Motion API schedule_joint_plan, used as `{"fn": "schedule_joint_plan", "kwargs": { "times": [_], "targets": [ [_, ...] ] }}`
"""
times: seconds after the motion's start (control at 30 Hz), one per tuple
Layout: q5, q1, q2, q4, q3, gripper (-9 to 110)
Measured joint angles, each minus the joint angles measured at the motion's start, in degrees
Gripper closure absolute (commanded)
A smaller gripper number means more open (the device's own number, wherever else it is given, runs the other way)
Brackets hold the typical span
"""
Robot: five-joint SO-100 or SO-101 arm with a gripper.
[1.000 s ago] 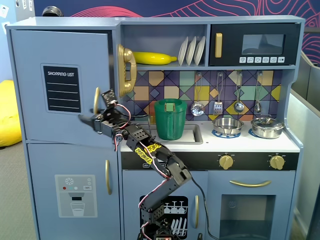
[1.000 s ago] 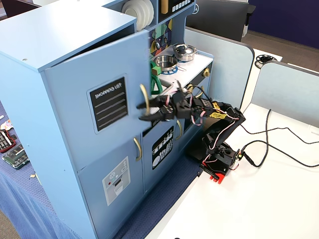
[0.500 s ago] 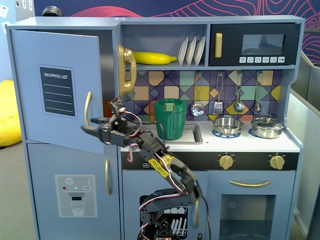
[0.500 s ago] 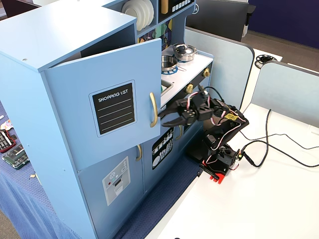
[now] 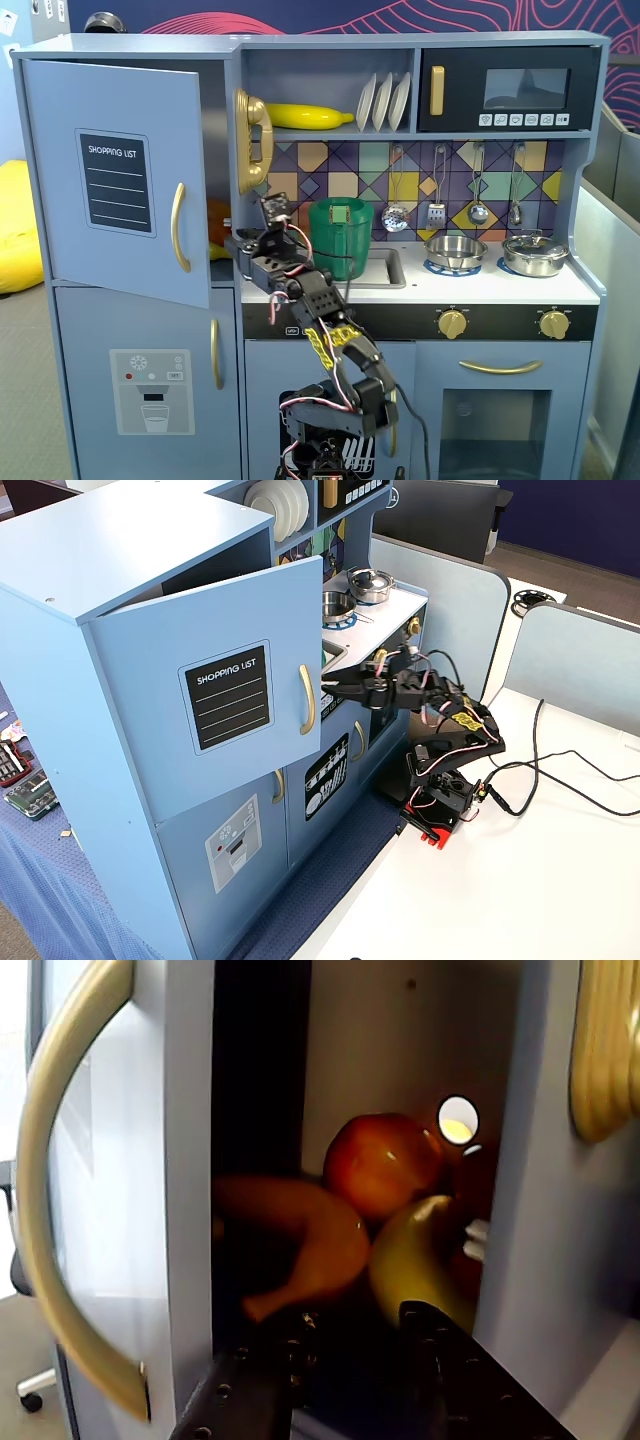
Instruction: Open the left cabinet door
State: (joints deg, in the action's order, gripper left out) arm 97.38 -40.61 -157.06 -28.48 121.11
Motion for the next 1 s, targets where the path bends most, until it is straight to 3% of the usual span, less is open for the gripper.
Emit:
{"fn": "schedule_joint_plan", "kwargs": {
  "times": [0.3,0.73,0.87,1.0],
  "targets": [
    [4.66,-8.79,13.36,6.42,-5.36,101],
    [7.65,-31.46,14.94,8.53,-6.86,101],
    [6.33,-29.18,12.30,8.53,-2.64,101],
    [0.09,-16.79,6.33,5.80,5.62,101]
  ]
}}
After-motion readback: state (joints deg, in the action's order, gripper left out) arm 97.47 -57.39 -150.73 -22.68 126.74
